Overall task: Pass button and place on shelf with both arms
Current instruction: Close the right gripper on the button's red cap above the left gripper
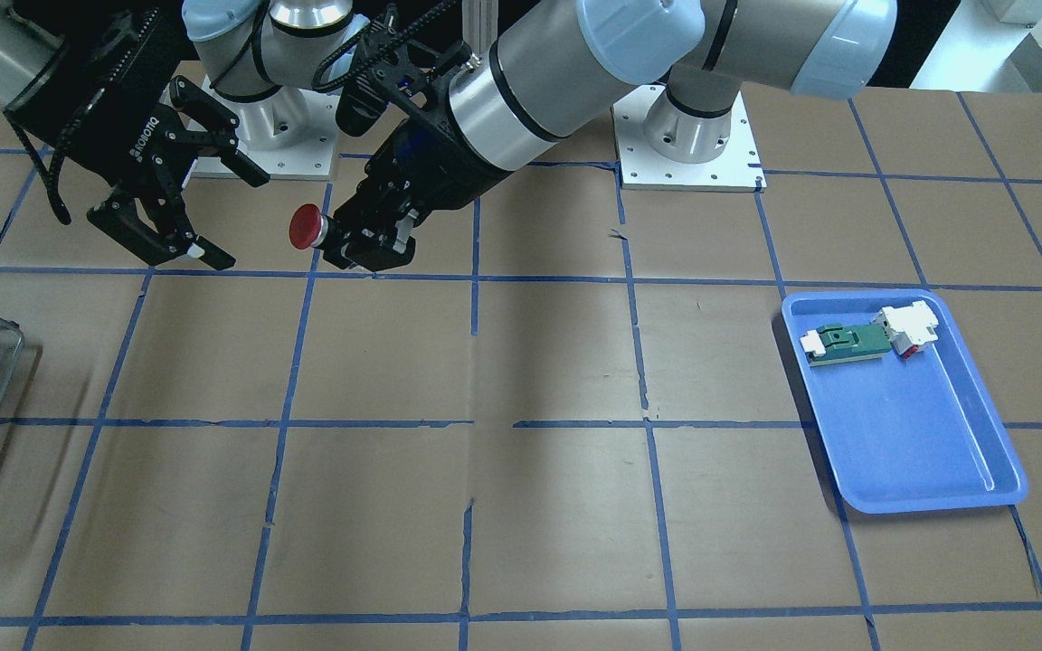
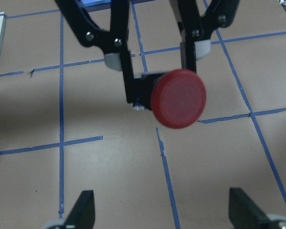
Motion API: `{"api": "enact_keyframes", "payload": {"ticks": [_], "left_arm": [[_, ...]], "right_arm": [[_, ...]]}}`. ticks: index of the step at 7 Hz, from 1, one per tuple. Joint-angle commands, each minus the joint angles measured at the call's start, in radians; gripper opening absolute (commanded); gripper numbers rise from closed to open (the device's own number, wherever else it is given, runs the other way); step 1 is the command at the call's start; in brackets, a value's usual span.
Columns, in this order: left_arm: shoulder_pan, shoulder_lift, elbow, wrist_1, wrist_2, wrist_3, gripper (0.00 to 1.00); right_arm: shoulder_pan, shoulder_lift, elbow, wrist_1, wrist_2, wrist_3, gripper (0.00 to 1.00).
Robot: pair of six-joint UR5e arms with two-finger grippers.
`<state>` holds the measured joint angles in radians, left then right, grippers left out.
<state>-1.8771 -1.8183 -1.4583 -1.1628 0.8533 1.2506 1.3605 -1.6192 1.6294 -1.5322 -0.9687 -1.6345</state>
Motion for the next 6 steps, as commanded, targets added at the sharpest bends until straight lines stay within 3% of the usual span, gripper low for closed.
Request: {"api": "enact_keyframes", "payload": {"ticks": [1,3,4,6], "left_arm": [[-0.019,-0.003,-0.002,0.034,-0.003,-0.005,0.00],[-0.017,0.008,-0.002,0.034,-0.031,-0.003,0.00],[-0.017,0.013,-0.004,0.035,-0.034,0.001,0.00],[-0.017,0.014,-0.005,0.038,-0.033,0.000,0.00]], "right_arm": [[0.005,0.001,-0.013,-0.026,0.033,0.054,1.00],[0.015,0.001,-0.017,-0.026,0.031,0.099,1.00],[0.020,-0.001,-0.020,-0.028,0.085,0.101,1.00],[0.020,-0.005,-0.031,-0.022,0.107,0.102,1.00]]}}
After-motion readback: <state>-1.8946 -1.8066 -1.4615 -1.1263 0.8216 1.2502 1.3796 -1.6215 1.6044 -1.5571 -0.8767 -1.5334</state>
